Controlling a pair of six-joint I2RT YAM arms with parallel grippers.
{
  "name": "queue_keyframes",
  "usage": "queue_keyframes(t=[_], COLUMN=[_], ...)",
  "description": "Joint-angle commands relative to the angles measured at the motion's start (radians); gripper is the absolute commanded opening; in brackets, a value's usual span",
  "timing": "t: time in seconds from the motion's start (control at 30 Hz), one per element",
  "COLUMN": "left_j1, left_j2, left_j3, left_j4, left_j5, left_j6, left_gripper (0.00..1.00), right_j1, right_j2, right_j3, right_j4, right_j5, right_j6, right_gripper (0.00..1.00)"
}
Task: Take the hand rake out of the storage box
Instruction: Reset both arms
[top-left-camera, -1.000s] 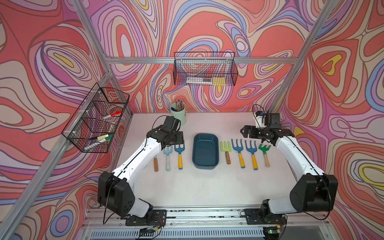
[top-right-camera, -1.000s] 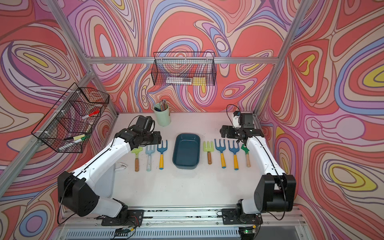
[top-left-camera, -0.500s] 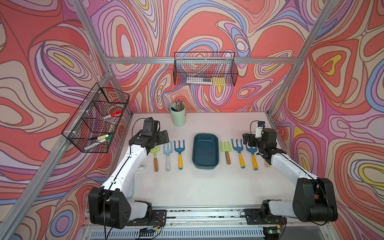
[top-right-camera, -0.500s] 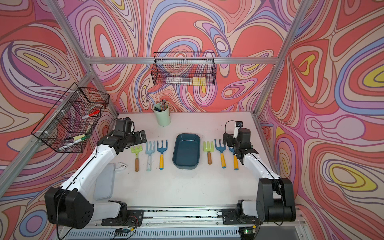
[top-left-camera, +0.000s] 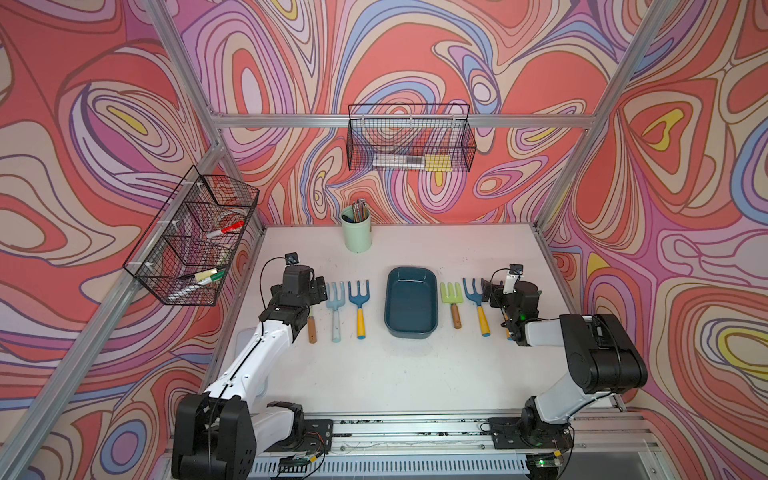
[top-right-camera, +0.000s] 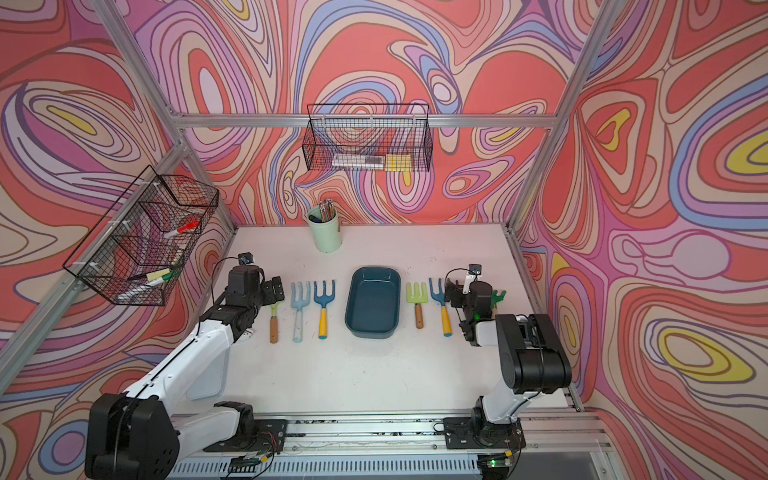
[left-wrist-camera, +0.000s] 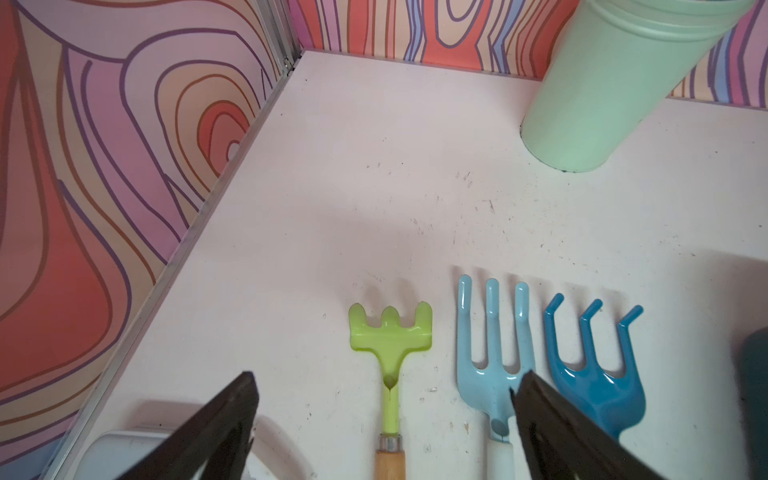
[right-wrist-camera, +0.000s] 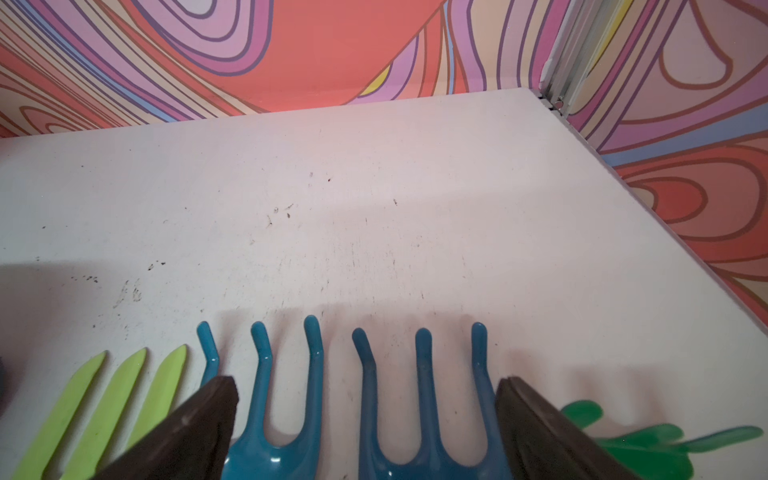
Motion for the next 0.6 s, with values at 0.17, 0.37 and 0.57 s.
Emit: queue_keyframes(t=[0.17, 0.37, 0.57], left_j1=[0.011, 0.011, 0.017], left_j2=[0.076, 0.149, 0.296], left_j3=[-0.156, -0.217, -0.368], left_j4=[0.457, 0.623, 0.976], left_j5=[0.055, 0.063, 0.131], left_j6=[0.162, 0.235, 0.282], left_gripper=[0.99, 0.99, 0.99], right_j1=[-0.002, -0.003, -0.002], right_j2=[0.035, 0.035, 0.032], right_j3=[-0.004, -0.002, -0.002], right_j4=[0.149, 0.145, 0.143], right_j5=[-0.021, -0.019, -0.019], right_j6=[-0.014, -0.016, -0.016], right_gripper=[0.98, 0.98, 0.98])
